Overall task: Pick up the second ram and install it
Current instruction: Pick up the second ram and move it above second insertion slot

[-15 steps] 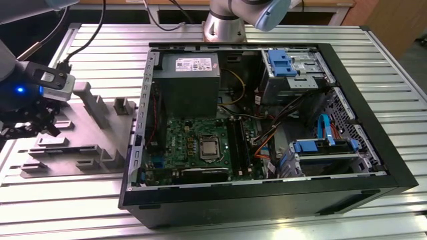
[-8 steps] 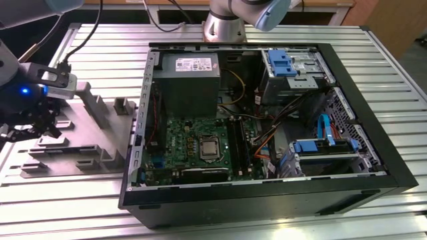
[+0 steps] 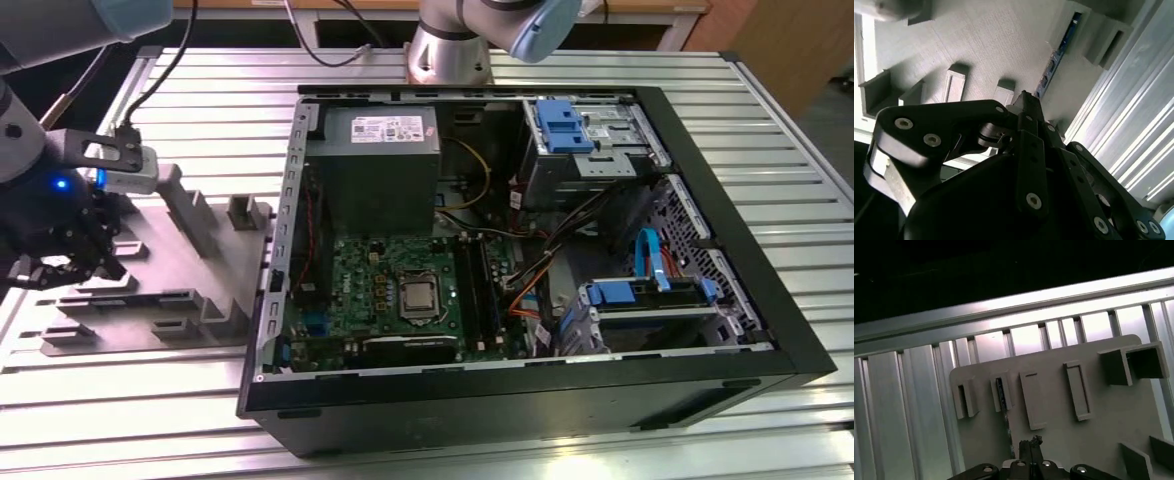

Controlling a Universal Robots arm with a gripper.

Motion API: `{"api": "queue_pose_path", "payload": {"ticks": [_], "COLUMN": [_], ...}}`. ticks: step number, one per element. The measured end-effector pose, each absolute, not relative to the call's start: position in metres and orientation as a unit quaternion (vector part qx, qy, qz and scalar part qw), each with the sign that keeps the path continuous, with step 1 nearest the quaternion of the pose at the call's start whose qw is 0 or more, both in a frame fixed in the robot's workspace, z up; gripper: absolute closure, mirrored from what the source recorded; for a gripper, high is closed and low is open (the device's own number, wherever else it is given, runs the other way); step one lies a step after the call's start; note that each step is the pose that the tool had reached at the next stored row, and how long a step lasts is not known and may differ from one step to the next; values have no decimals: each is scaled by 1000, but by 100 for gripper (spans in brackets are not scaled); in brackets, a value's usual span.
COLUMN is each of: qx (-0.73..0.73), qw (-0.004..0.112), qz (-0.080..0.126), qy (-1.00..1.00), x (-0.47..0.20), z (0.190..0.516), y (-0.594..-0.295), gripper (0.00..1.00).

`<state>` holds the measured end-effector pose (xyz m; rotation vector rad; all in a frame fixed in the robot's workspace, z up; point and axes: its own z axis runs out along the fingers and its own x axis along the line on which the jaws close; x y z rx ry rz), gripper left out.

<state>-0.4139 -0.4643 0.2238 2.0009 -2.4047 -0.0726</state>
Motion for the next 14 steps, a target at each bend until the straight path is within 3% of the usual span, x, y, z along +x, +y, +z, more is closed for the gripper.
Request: {"api": "queue_pose_path", "payload": {"ticks": [14], "qx": [682], "qw": [8], "qz": [-22], "qy": [-731], "x": [-414], "z": [219], "y": [-472], "gripper": [90]}}
